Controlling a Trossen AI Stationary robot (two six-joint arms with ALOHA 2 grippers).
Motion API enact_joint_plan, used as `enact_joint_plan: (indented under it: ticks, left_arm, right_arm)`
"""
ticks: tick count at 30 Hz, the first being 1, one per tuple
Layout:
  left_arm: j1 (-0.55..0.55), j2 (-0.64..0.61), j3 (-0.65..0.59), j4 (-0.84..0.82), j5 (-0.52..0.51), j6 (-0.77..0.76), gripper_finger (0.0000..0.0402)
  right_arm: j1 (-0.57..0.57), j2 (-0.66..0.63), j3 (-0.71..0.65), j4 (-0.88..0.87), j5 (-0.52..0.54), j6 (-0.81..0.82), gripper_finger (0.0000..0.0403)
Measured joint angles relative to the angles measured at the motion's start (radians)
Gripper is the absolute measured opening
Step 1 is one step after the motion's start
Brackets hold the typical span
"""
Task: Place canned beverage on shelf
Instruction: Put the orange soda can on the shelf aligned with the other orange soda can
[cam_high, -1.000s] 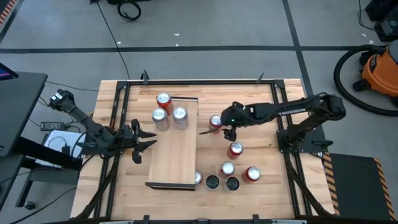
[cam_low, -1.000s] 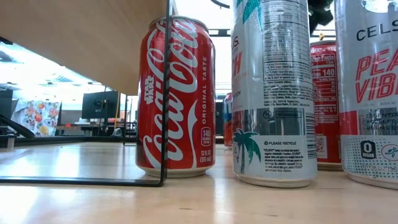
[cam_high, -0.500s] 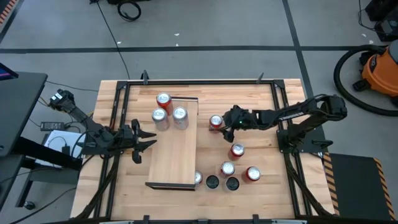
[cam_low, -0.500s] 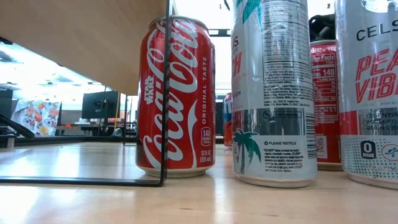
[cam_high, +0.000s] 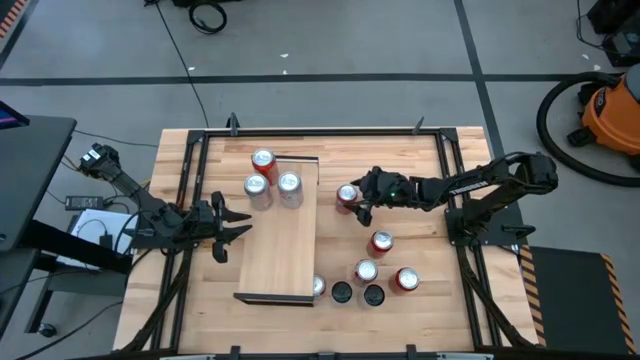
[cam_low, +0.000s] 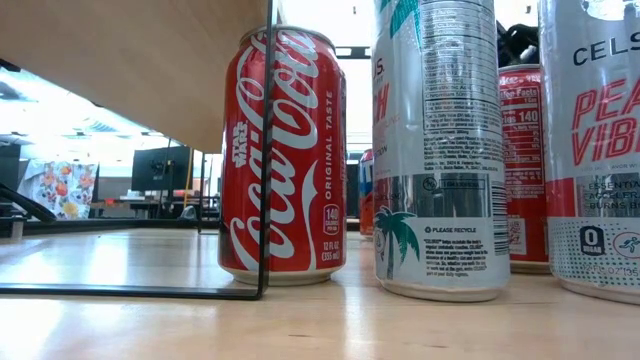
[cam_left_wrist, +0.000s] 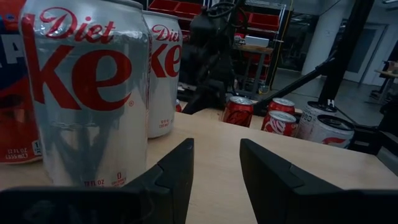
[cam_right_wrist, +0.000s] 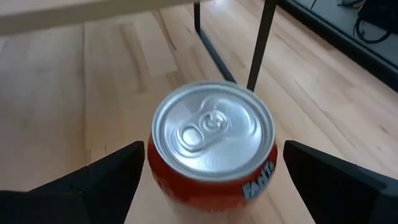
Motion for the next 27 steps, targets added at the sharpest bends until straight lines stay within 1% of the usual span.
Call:
enact_joint_plan:
  ticks: [7,15,18,22,27]
  left_arm:
    - [0.000,0.000,0.000,0.000,0.000,0.005,0.0139]
    - [0.000,0.000,0.000,0.000,0.000,0.007,0.0140]
    - [0.000,0.000,0.000,0.000,0.000,0.007,0.0140]
    - [0.000,0.000,0.000,0.000,0.000,0.008,0.0140]
    - [0.000,0.000,0.000,0.000,0.000,0.008,0.0140]
  right_arm:
    - [-0.002,0.009,0.000,0.052,0.000,0.000,0.0400]
    - [-0.002,0.138,0.000,0.214,0.001,-0.024,0.0400]
    - [-0.002,0.179,0.001,0.255,0.016,-0.029,0.0400]
    - [-0.002,0.218,0.001,0.263,0.052,-0.028,0.0399]
    - [-0.002,0.230,0.001,0.265,0.053,-0.040,0.0386]
